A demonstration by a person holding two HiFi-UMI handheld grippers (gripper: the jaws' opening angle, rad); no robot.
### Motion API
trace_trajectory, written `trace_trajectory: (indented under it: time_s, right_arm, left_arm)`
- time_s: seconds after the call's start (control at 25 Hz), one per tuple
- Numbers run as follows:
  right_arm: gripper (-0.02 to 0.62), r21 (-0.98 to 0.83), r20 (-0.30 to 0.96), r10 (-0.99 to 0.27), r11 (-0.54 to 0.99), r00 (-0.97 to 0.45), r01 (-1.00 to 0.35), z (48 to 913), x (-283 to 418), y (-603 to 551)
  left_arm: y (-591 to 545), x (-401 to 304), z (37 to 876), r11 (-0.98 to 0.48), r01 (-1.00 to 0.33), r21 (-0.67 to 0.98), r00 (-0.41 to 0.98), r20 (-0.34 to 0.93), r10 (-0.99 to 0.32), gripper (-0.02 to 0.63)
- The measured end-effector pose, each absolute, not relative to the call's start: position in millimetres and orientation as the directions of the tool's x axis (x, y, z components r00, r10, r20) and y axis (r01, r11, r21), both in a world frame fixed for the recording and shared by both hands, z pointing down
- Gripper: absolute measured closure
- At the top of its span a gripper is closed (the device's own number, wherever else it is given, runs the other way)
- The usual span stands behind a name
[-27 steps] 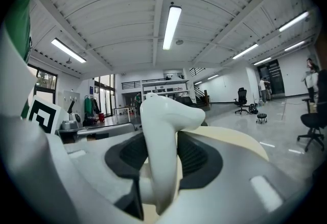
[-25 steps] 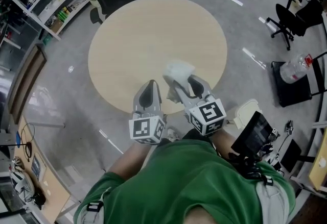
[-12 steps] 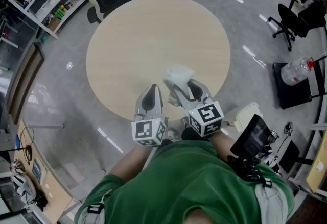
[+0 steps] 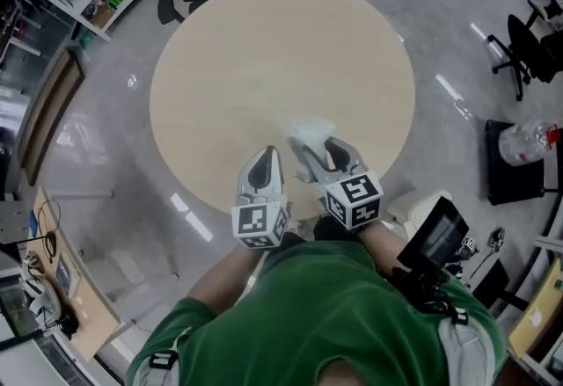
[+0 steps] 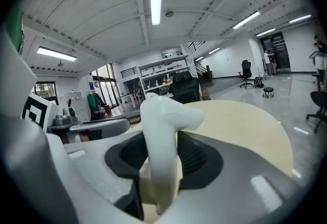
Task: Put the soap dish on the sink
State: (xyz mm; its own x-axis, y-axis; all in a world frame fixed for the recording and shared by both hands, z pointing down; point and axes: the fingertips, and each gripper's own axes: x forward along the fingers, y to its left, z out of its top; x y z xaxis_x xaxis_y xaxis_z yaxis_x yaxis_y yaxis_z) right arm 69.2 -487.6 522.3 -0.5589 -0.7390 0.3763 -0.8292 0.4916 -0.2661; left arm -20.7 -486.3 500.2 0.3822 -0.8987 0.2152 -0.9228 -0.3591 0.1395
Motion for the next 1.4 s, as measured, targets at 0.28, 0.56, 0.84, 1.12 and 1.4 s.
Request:
trace_trajectory:
  time_s: [0.28, 0.56, 0.84, 1.12, 1.4]
  right_arm:
    - [0.431, -0.345, 0.464, -0.653, 0.489, -0.599, -0.801, 576.3, 67.4, -512.4]
    - [0.431, -0.428, 0.538, -0.555, 0.468, -0.634, -0.773, 636.0, 61.4, -531.7]
    - [0.431, -0.478, 0.575, -0.491, 0.447, -0.654, -0.756, 675.0, 70.1, -548.4]
    - [0.431, -0.536, 0.571, -0.461, 0.417, -0.679, -0.734, 676.3, 72.5, -542.3]
    - [0.431, -0.51, 0.6, -0.436, 0.438, -0.671, -0.74, 681.1, 74.0, -538.4]
  left_arm:
    - [-503.6, -19.6, 536.1, -0.312, -0.941, 0.132, 0.338, 0.316, -0.887, 0.6]
    - [-519.0, -22.0, 575.9, -0.268, -0.955, 0.13, 0.298, 0.41, -0.862, 0.6]
    - [-537.1, -11.5, 607.9, -0.245, -0.962, 0.118, 0.271, 0.471, -0.839, 0.6]
    - [-527.7, -14.3, 608.8, -0.23, -0.968, 0.105, 0.251, 0.487, -0.836, 0.6]
    - [-527.3, -15.0, 608.6, -0.229, -0.968, 0.103, 0.25, 0.49, -0.835, 0.6]
